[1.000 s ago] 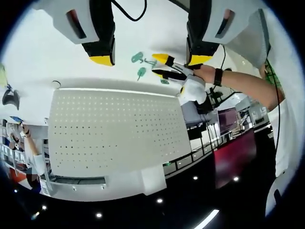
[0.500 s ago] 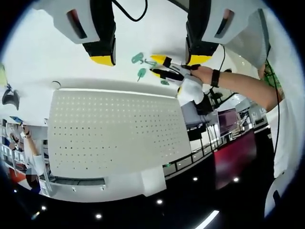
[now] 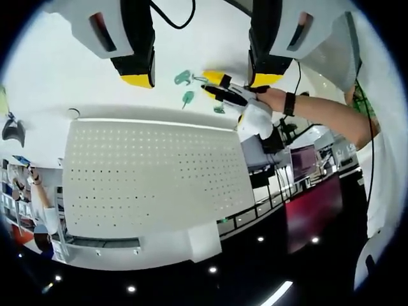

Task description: Insert the hook assembly into the mounting plate slot until the hook locks in place.

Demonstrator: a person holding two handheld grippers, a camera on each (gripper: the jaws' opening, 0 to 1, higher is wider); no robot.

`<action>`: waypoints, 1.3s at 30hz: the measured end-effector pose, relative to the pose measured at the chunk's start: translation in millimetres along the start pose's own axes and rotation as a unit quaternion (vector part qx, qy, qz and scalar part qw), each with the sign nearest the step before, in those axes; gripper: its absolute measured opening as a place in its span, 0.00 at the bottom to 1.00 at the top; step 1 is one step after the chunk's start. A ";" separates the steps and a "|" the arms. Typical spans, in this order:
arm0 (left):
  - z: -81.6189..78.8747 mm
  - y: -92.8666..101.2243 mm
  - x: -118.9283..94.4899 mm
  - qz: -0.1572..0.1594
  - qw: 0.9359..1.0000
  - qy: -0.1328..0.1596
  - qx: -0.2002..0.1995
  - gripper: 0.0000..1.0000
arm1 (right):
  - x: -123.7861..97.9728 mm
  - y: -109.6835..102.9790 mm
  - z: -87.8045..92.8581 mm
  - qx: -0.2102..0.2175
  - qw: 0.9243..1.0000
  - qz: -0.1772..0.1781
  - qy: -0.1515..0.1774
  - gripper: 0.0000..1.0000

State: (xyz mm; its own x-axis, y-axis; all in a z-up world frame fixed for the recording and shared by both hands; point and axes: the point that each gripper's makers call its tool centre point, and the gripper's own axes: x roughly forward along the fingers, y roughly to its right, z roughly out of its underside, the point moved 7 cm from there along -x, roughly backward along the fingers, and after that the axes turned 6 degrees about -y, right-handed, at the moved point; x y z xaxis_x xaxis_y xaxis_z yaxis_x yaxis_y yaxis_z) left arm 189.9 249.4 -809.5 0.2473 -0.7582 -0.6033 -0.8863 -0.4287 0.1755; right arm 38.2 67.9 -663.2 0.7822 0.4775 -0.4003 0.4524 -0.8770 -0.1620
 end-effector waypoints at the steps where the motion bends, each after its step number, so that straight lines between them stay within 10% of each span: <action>1: 0.6 0.9 -0.2 -0.002 1.000 -0.001 0.003 0.31 | 0.1 -0.2 -0.2 0.000 1.000 0.000 0.001 0.59; 39: -14.8 60.1 -58.9 0.005 0.992 0.060 -0.115 0.30 | -3.9 -17.3 -7.3 -0.025 0.998 -0.054 0.025 0.58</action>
State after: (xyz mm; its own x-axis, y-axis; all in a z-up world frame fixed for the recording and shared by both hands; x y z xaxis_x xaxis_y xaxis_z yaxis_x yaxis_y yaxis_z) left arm 127.8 261.0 -751.9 0.2951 -0.8102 -0.5065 -0.7794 -0.5107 0.3629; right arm 30.5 81.6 -652.3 0.7478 0.5721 -0.3368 0.5548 -0.8172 -0.1562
